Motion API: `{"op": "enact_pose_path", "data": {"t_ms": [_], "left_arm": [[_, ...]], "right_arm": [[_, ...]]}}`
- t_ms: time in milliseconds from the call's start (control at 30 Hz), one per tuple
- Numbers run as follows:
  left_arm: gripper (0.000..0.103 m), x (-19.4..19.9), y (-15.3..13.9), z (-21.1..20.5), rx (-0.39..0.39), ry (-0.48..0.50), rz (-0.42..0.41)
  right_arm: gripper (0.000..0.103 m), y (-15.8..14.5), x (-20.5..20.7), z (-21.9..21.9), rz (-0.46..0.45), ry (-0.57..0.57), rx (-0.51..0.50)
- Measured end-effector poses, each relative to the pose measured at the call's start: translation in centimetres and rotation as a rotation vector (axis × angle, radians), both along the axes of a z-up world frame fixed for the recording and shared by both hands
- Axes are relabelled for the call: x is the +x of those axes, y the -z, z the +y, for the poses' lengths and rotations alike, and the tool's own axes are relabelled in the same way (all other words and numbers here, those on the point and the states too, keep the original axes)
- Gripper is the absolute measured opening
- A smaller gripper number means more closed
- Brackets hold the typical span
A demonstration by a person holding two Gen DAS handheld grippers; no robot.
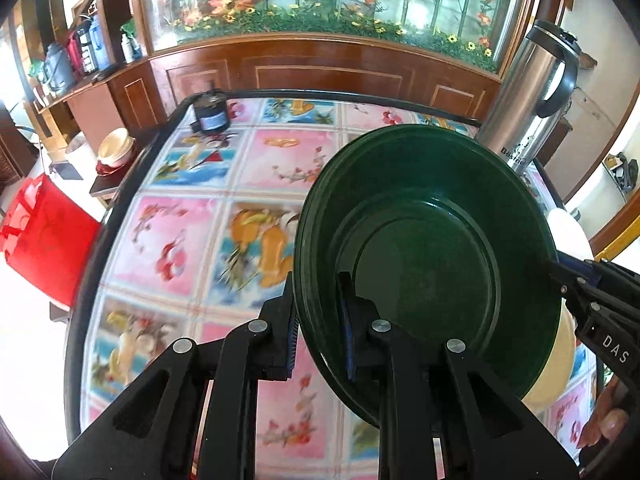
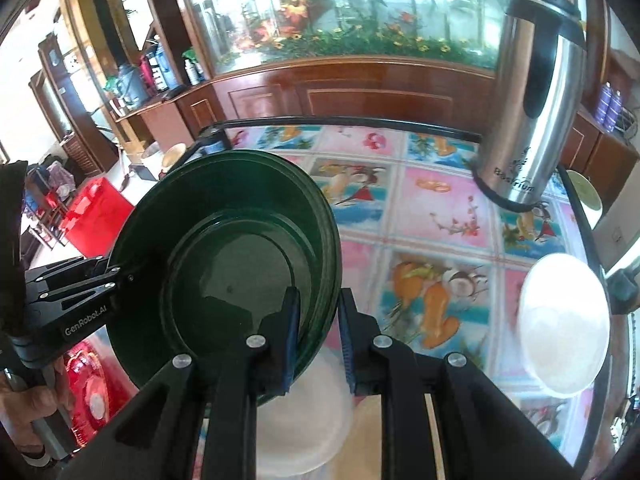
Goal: Organize plates and bowls
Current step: 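Lift the green basin with the left gripper and carry it over the red plates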
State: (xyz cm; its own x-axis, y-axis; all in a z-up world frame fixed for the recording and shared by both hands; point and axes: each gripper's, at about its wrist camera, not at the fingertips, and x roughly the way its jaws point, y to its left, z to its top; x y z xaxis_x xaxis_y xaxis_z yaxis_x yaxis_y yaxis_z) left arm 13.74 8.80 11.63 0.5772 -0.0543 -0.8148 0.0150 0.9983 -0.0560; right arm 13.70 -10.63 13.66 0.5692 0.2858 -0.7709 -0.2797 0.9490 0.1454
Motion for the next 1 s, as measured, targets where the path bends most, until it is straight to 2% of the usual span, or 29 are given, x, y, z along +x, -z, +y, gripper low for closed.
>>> {"op": "enact_pose_path", "data": {"t_ms": [200,367,1000], "left_arm": [[0.017,-3.1,-0.6,1.9,-0.017,-0.019,-0.025],[0.017,-5.7,-1.2,3.1,-0.002,-0.027,-0.048],[0.017,-13.3,-0.7,7.7,-0.042,-0.058,-0.057]], "right_arm": [[0.020,-0.2,-2.3,1.6,-0.015,-0.023,0.005],[0.020,0.0,-4.1,2.7,-0.013,-0.046,0.026],[0.021,-0.1,-10.8,6.9,-0.026,-0.113,0.034]]}}
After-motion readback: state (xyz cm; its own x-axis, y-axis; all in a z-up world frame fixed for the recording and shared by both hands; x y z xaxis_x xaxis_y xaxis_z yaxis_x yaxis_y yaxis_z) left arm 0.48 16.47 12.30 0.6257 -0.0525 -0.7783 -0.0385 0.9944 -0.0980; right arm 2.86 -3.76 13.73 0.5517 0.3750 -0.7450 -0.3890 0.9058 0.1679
